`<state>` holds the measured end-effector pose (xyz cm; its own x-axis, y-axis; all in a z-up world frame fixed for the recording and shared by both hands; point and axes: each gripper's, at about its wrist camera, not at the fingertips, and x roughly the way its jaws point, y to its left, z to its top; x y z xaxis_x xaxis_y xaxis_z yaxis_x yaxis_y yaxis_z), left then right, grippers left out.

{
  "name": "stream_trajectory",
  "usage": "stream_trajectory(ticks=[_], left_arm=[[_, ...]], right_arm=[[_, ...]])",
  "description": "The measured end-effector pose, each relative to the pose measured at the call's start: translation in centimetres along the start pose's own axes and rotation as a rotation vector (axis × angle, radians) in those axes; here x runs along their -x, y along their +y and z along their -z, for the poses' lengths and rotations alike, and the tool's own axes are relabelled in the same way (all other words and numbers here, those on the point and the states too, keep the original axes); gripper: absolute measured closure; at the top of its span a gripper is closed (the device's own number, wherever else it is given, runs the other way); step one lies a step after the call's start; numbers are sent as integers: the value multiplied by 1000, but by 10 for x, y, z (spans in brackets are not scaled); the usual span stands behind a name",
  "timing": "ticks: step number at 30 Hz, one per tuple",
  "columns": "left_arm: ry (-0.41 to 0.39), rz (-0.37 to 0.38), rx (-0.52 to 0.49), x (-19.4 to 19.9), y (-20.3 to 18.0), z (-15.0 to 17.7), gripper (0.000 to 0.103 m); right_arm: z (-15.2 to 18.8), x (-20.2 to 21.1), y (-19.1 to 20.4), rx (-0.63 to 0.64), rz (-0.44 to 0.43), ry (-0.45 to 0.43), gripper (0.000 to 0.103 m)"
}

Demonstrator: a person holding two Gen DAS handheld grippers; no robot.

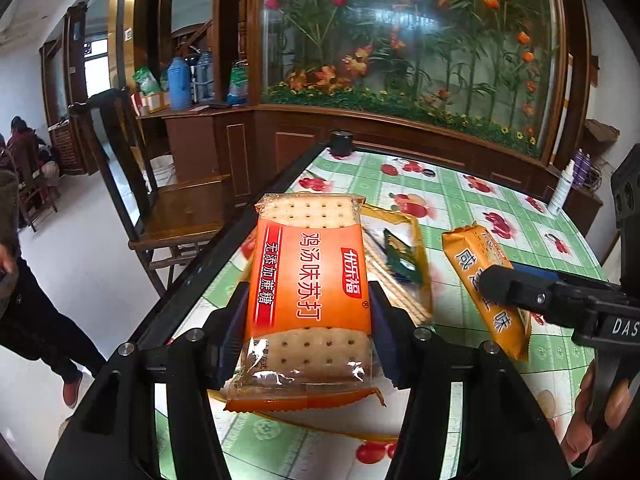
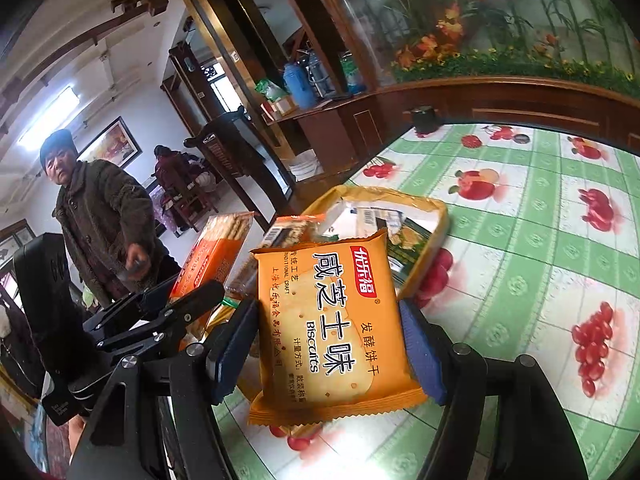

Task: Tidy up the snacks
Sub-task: 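Carry the orange cracker pack and yellow-orange biscuit pack over the white tray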

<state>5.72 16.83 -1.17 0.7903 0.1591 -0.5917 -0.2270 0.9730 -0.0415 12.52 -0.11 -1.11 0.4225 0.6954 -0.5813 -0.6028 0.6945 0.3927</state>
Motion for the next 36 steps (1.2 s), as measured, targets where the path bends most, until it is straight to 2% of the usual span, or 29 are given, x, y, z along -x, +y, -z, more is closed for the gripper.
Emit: stream_trajectory(ticks=[10,36], left_arm=[[9,-27,20,-8,13,0,48],[53,-48,27,-35,19,-6,48]], right_arm=[[-15,-22,8,5,-24,0,31],[-51,-63,-22,-49,-42,-17,31]])
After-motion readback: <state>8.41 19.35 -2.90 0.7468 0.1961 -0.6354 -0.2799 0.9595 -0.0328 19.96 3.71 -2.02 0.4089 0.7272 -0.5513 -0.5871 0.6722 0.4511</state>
